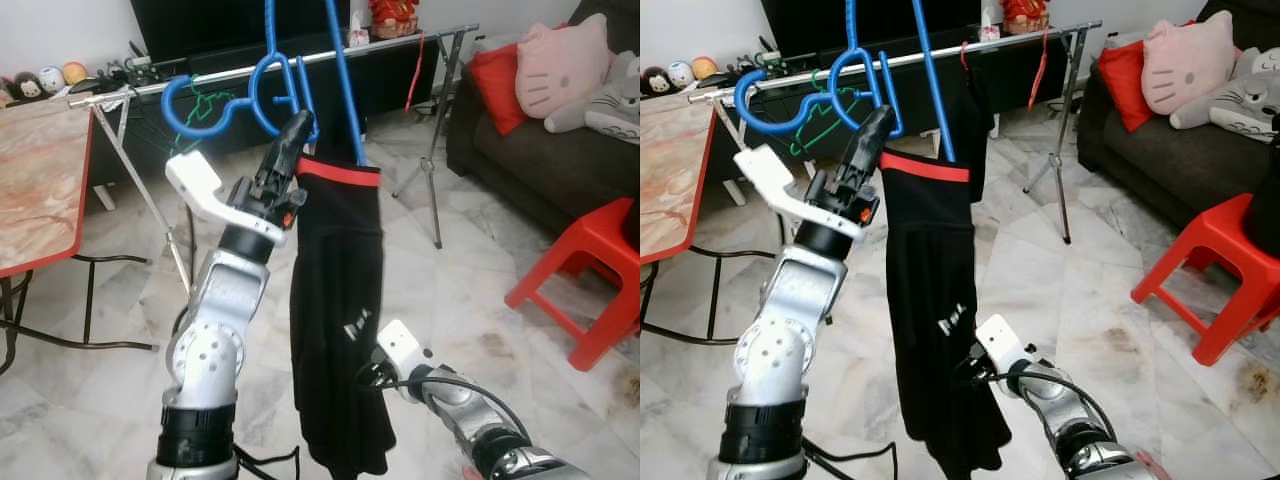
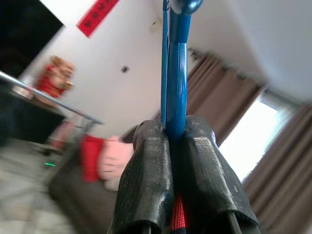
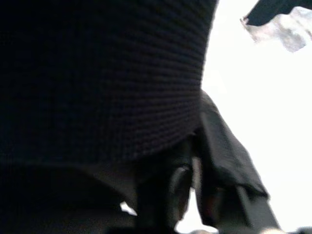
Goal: Hang hanger
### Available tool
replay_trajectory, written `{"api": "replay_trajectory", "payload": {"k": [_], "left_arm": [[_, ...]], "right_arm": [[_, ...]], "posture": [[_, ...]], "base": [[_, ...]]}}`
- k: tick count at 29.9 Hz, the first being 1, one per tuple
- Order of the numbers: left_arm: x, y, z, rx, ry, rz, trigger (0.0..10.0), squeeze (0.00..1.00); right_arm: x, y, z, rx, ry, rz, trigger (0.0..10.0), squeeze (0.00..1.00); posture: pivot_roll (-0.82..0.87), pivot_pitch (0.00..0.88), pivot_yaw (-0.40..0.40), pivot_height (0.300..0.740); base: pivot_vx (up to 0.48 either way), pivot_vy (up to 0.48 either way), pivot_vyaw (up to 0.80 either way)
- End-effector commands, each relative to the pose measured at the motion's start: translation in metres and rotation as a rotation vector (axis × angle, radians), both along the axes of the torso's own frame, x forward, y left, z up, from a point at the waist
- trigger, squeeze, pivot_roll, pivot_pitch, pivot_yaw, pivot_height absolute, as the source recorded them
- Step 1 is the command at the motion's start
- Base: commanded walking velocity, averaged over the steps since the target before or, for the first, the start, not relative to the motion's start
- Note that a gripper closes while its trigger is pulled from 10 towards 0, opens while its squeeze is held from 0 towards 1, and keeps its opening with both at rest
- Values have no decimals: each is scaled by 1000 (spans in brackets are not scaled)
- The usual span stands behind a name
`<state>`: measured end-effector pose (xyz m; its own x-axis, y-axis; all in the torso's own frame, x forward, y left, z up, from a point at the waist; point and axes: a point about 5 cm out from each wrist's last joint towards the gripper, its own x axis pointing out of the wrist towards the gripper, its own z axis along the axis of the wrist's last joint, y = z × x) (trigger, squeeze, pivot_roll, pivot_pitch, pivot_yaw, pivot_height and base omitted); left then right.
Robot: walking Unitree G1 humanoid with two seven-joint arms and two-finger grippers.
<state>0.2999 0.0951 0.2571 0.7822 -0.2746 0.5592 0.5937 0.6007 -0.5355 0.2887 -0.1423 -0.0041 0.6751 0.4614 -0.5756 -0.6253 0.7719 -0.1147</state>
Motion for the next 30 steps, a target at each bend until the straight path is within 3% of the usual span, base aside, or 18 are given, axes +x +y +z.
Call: {"api": "replay_trajectory", "payload": {"k": [1,4,5,8,15,16,19,20,21,23,25,30], "left_arm": [[-2,5,19,4,-89,82,10000,0],[3,12,19,-57,-67,143,10000,0],[1,13,21,-179,-63,71,10000,0],[-2,9,23,-275,-73,-44,10000,0],[-2,8,24,-290,-74,-57,10000,0],[-4,6,23,-297,-79,-99,10000,0],[-7,4,22,-310,-81,-155,10000,0],[-2,10,24,-326,-67,-75,10000,0],[1,12,25,-324,-56,-31,10000,0],[10,19,21,-307,-4,106,10000,0],[15,23,16,-216,22,210,10000,0],[19,29,7,-84,54,335,10000,0]], "right_arm": [[-10,-3,-11,-12,63,-6,9412,0],[-10,-3,-11,-9,65,-5,9451,0],[-11,-3,-11,-5,70,-1,9412,0],[-11,-3,-11,-7,72,2,10000,0],[-11,-3,-11,-7,72,1,10000,0],[-11,-4,-11,-7,70,1,9451,0],[-10,-4,-10,-6,66,0,9216,0],[-10,-3,-10,-2,64,5,824,0],[-10,-3,-9,0,63,8,0,0],[-10,-2,-9,2,62,10,0,0],[-10,-1,-9,2,60,11,0,0],[-9,-2,-9,-3,51,-3,0,0]], "posture": [[-82,0,66,740],[-84,0,67,740],[-84,0,67,740],[-81,0,65,740],[-81,0,65,740],[-84,0,65,740],[-84,0,65,740],[-82,0,62,740],[-82,0,62,740],[-81,0,63,740],[-81,0,63,740],[-83,0,64,740]], "base": [[0,0,0],[0,0,0],[0,0,0],[0,0,0],[0,0,0],[0,0,0],[0,0,0],[0,0,0],[0,0,0],[0,0,0],[0,0,0],[0,0,0]]}}
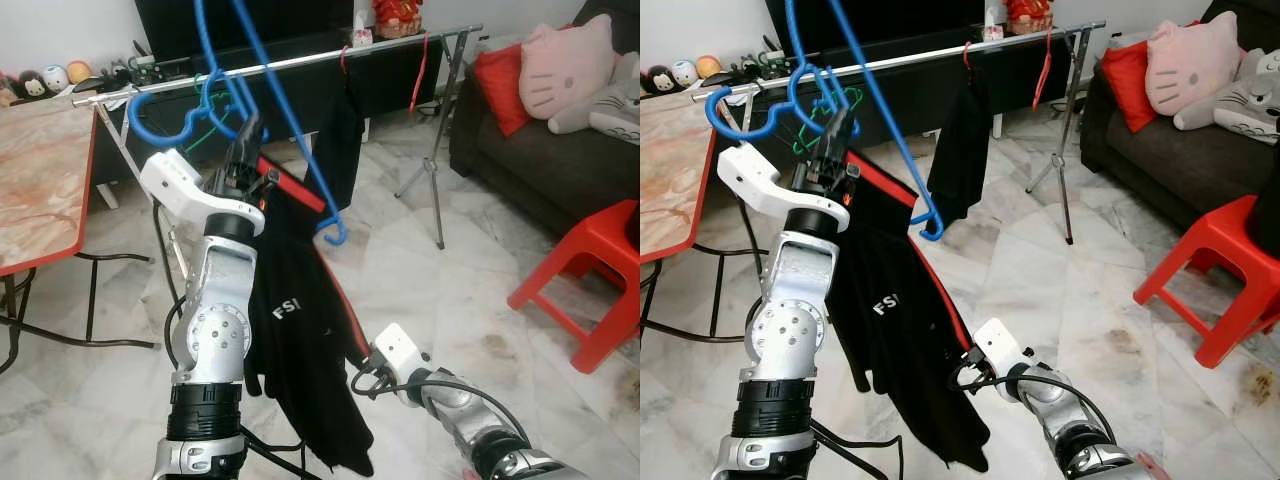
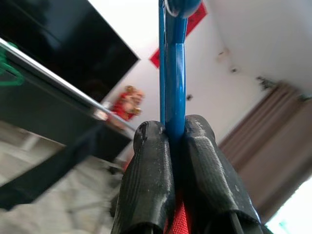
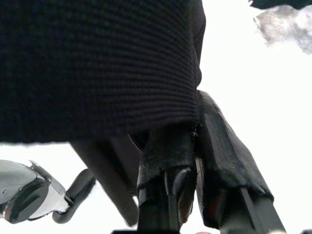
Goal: Hang hanger
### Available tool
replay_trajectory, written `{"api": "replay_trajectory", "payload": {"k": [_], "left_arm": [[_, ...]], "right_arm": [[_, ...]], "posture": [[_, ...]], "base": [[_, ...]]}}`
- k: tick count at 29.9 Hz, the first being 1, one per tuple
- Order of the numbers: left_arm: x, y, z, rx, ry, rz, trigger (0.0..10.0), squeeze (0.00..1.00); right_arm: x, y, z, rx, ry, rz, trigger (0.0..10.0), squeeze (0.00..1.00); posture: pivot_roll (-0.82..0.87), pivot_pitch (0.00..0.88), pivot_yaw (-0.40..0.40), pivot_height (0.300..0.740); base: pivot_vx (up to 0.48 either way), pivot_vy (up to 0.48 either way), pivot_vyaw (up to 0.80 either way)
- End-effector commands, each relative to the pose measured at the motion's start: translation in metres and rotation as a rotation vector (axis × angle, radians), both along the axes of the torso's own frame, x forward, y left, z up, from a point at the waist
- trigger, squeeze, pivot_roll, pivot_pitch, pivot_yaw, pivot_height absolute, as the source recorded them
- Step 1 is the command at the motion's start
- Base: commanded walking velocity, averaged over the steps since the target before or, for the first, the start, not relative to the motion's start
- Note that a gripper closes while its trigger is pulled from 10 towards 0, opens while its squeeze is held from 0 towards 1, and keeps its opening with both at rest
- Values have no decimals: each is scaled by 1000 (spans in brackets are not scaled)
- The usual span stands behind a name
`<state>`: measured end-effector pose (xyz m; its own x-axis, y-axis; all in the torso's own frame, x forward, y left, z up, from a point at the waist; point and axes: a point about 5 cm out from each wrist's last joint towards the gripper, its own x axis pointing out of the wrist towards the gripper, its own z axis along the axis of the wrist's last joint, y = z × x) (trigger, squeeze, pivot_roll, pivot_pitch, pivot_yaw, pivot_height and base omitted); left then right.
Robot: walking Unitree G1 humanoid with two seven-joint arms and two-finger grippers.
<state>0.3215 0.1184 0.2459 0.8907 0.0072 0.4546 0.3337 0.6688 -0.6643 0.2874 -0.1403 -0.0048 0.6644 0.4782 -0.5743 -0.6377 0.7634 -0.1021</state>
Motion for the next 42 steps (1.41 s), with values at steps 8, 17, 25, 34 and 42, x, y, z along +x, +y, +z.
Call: {"api": "replay_trajectory", "payload": {"k": [8,17,25,34,42], "left_arm": [[0,11,13,101,-34,196,10000,0],[3,31,4,102,63,387,10000,0],[5,41,-6,22,139,434,10000,0],[-10,-34,0,-36,-7,-326,10000,0],[-28,-42,-10,373,-114,-430,10000,0]], "right_arm": [[-8,-6,-9,-20,42,-23,0,0],[-9,-5,-9,-18,44,-22,0,0],[-10,-5,-10,-15,48,-18,0,0],[-10,-3,-10,-11,48,-16,0,0],[-10,-3,-10,-7,50,-13,0,0]], "posture": [[-81,0,64,740],[-80,0,63,740],[-81,0,65,740],[-80,0,63,740],[-77,0,67,740]], "base": [[0,0,0],[0,0,0],[0,0,0],[0,0,0],[0,0,0]]}}
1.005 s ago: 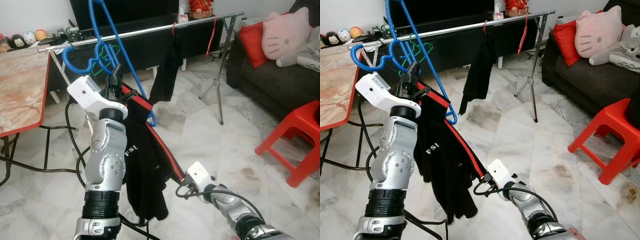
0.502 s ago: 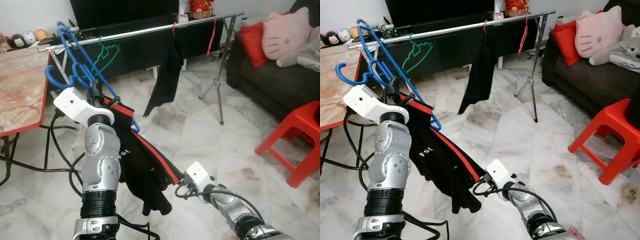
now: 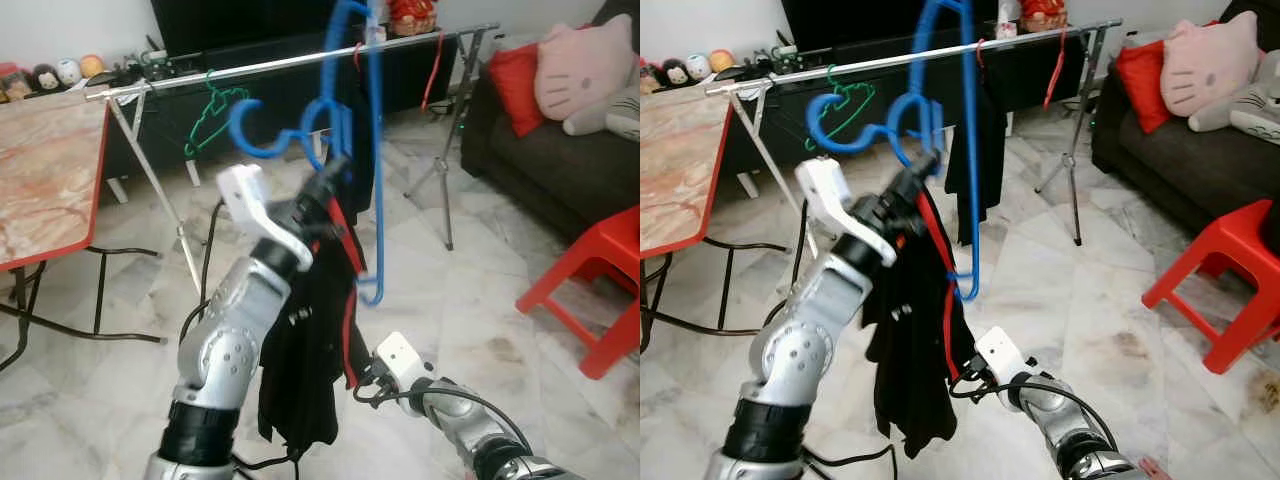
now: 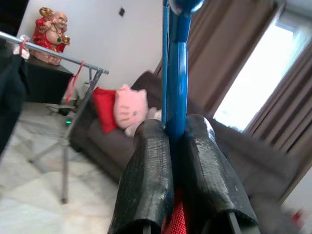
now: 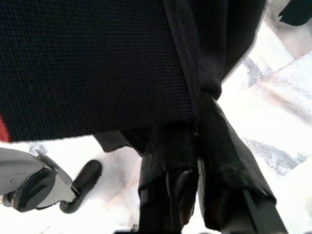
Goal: Hang hanger
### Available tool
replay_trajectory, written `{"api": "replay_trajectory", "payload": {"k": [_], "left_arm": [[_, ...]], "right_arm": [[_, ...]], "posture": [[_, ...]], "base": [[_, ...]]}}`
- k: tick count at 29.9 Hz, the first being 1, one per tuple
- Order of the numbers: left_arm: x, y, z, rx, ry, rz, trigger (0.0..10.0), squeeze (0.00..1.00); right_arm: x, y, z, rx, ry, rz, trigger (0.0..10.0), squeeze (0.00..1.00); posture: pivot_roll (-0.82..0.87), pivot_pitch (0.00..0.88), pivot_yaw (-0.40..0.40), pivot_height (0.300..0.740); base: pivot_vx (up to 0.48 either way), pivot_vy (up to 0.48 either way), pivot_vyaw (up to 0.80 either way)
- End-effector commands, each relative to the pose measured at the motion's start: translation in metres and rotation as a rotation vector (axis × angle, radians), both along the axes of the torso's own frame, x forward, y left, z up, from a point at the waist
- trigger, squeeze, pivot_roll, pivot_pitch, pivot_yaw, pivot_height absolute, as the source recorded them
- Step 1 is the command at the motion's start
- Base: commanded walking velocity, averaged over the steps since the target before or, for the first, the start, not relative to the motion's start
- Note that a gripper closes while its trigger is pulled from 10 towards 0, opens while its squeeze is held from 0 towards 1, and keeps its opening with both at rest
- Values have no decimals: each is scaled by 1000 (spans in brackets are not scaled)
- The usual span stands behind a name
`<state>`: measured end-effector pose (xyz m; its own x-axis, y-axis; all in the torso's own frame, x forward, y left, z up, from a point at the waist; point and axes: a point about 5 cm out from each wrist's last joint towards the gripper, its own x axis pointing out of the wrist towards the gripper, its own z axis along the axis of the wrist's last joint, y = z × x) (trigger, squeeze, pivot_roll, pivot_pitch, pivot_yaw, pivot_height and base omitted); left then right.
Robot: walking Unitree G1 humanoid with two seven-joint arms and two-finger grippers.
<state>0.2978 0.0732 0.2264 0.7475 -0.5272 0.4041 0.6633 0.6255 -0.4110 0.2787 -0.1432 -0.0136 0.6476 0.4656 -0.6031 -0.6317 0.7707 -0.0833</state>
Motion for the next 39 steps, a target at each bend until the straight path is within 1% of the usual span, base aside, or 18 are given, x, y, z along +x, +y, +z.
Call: {"api": "replay_trajectory", "payload": {"k": [1,8,10,13,17,20,24,25,28,29,30,31,34,35,36,37,38,39], "left_arm": [[-5,4,10,17,-74,14,10000,0],[-10,14,9,107,-143,62,10000,0],[-15,16,9,174,-212,76,10000,0],[-17,18,9,193,-231,88,10000,0],[-19,18,10,154,-218,56,10000,0],[-23,12,14,92,-224,8,10000,0],[-24,11,14,86,-226,3,10000,0],[-30,7,16,43,-241,-64,10000,0],[-36,5,17,32,-265,-133,10000,0],[-41,3,17,43,-291,-192,10000,0],[-47,3,15,93,-325,-252,10000,0],[-47,3,15,93,-325,-252,10000,0],[-56,4,8,239,-392,-344,10000,0],[-56,4,8,239,-392,-344,10000,0],[-60,5,3,327,-422,-384,10000,0],[-60,5,3,327,-422,-384,10000,0],[-59,8,0,391,-440,-375,10000,0],[-57,9,-1,411,-445,-360,10000,0]], "right_arm": [[-1,0,-1,0,11,0,0,0],[0,-3,0,0,14,5,0,0],[2,-6,2,-3,14,5,0,0],[3,-8,3,-1,19,9,0,0],[3,-8,3,-3,26,18,0,0],[3,-8,4,-1,30,25,0,0],[3,-8,4,0,30,26,0,0],[3,-6,4,14,34,36,0,0],[3,-5,5,24,38,47,0,0],[3,-5,5,28,42,58,0,0],[4,-7,6,27,45,63,0,0],[4,-7,6,27,45,63,0,0],[5,-10,7,22,48,68,0,0],[5,-10,7,22,48,68,0,0],[4,-10,7,24,53,73,0,0],[4,-10,7,24,53,73,0,0],[4,-10,7,26,60,80,0,0],[3,-10,6,26,62,83,0,0]], "posture": [[-77,0,67,740],[-80,0,68,740],[-80,0,68,740],[-82,0,64,740],[-82,0,63,740],[-82,0,61,740],[-82,0,61,740],[-88,0,60,740],[-91,0,59,740],[-92,0,59,740],[-92,0,59,740],[-92,0,59,740],[-94,0,57,740],[-94,0,57,740],[-92,0,56,740],[-92,0,56,740],[-89,0,55,740],[-89,0,55,740]], "base": [[0,0,0],[0,0,0],[0,0,0],[0,0,0],[0,0,0],[0,0,0],[0,0,0],[0,0,0],[0,0,0],[0,0,0],[0,0,0],[0,0,0],[0,0,0],[0,0,0],[0,0,0],[0,0,0],[0,0,0],[0,0,0]]}}
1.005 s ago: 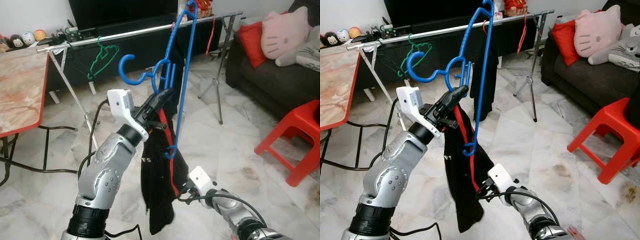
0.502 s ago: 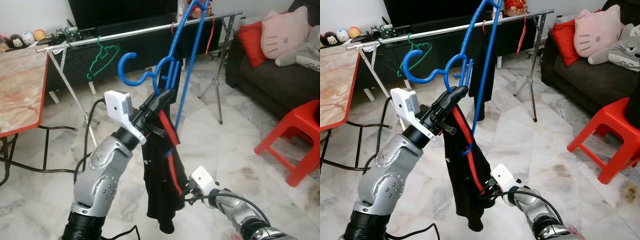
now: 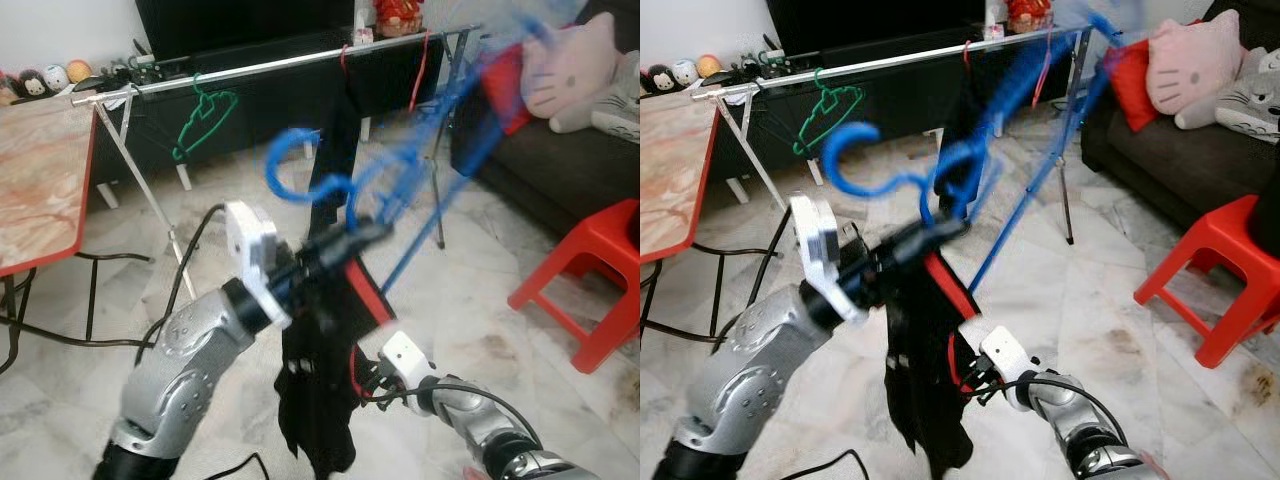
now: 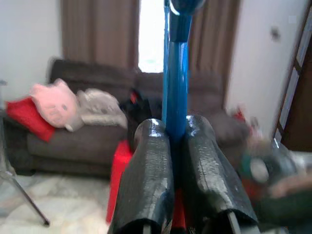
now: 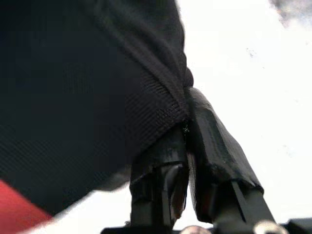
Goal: Hang hanger
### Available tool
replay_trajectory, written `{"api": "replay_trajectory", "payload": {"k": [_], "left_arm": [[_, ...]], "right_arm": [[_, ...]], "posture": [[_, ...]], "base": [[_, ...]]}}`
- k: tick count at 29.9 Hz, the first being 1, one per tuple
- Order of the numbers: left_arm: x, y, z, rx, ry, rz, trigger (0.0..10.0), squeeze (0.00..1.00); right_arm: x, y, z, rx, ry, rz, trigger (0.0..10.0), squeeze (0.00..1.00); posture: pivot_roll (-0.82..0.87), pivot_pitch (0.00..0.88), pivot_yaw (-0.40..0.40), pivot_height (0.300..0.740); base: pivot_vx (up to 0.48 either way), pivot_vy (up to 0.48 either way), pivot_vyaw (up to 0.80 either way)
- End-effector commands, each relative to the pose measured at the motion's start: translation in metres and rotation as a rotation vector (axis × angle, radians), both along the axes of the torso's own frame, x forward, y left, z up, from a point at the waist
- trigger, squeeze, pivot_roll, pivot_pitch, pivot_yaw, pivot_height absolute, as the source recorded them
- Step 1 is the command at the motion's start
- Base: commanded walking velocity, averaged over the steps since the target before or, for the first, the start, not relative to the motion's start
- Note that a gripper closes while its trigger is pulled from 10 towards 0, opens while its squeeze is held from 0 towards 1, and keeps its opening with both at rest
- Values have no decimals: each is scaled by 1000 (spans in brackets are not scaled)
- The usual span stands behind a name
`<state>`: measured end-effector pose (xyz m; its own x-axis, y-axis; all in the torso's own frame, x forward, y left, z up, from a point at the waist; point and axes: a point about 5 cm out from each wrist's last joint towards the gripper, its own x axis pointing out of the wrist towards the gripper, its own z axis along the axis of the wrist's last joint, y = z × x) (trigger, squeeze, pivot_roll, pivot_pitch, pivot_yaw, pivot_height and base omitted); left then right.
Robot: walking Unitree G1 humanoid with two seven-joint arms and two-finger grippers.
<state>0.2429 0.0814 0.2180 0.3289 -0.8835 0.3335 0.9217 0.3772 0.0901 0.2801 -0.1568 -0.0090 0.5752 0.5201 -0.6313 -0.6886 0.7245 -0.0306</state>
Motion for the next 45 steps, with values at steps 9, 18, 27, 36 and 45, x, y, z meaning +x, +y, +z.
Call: {"api": "replay_trajectory", "payload": {"k": [9,18,27,36,45], "left_arm": [[3,1,-2,137,-186,80,10000,0],[-6,19,-23,368,-223,-7,10000,0],[1,52,-51,549,-195,113,10000,0],[4,82,-79,738,-170,226,10000,0],[11,93,-84,779,-157,284,10000,0]], "right_arm": [[0,7,0,22,25,39,0,0],[1,-1,2,10,30,30,0,0],[2,-3,3,6,32,20,0,0],[8,-22,9,-25,14,-34,0,0],[2,-23,4,-35,43,-30,0,0]], "posture": [[-90,0,52,740],[-92,0,54,740],[-85,0,56,740],[-84,0,61,740],[-84,0,68,740]], "base": [[0,0,0],[0,0,0],[0,0,0],[0,0,0],[0,0,0]]}}
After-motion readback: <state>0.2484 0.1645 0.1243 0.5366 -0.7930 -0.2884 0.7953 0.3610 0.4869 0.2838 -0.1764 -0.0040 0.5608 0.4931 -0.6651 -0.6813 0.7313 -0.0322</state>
